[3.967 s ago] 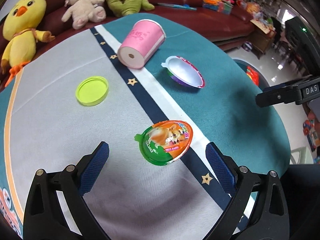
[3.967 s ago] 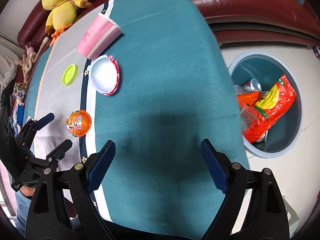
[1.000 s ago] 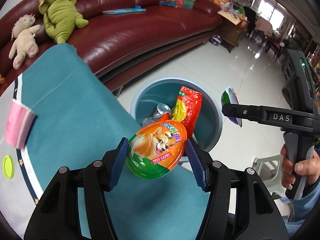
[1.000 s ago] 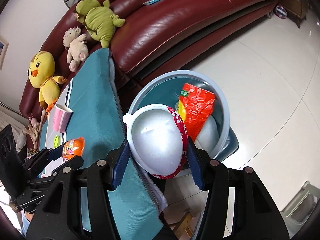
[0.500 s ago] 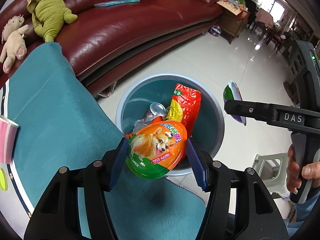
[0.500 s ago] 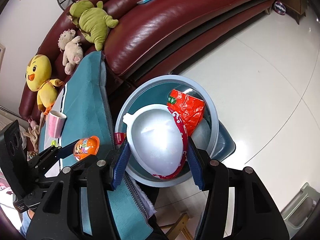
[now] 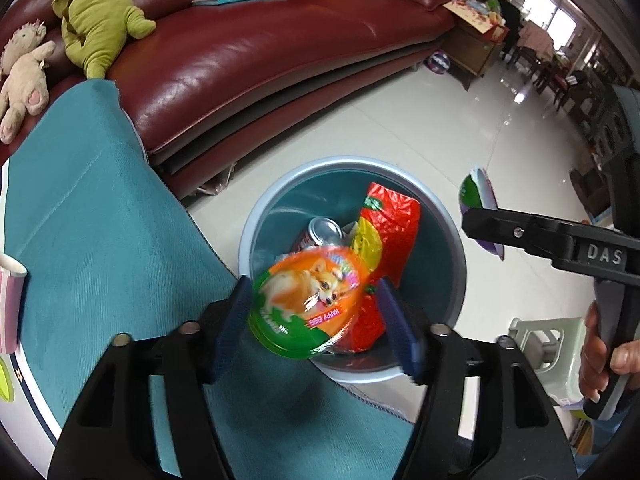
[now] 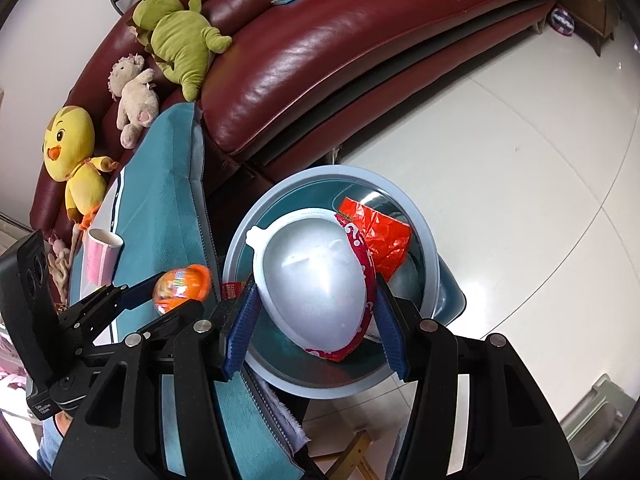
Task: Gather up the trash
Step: 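Open both tools to drop the egg container and bowl into the bin, then move both tools back over the pink cup and green lid on the table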
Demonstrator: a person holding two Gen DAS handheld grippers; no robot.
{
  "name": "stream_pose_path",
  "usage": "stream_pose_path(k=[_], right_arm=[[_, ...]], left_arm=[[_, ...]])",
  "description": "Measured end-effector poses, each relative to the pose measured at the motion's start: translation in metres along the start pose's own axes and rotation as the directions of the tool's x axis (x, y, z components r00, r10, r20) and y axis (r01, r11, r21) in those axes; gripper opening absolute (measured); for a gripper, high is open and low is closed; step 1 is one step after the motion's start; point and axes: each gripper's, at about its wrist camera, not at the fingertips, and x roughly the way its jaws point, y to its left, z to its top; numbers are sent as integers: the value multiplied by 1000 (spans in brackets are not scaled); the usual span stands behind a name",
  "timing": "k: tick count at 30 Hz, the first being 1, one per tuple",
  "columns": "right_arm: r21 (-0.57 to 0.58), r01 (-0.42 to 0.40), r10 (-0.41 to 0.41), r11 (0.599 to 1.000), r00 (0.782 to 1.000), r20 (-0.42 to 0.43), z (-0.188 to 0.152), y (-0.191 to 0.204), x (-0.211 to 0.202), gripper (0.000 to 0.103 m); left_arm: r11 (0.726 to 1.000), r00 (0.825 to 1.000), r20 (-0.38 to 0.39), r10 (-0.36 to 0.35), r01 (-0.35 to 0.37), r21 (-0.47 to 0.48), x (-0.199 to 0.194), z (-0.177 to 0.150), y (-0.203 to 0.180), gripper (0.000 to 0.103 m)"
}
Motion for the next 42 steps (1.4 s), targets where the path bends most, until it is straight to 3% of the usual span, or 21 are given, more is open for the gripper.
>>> stream_pose_path(k=[1,9,12,21,22,25,42], right_arm=[[-2,3,-3,1000,1000,0,2,2,0,53],[-32,15,-15,999,1000,-6,8,16,5,53],[-47,17,-18,999,1000,-14,7,25,8,53],[-100,51,-55,994,998,-40,8,49,25,53],[-104,54,-59,993,997,-43,9,51,27,54],[-81,56,-61,995,997,-53,13,55,34,74],[-103,124,-135,987,984,-112,-6,82,35,78]], left_arm=[[1000,1000,4,5,-5,-5,1,1,2,80],[999,1000,11,5,-4,-51,-9,-8,24,82],[998,1000,14,13,-12,-66,-14,-17,31,91],[994,999,27,28,-25,-102,-31,-42,52,92],[994,999,29,31,-28,-106,-33,-45,55,92],[992,999,29,37,-34,-119,-37,-52,62,92],[978,998,50,42,-31,-205,-58,-86,100,92]])
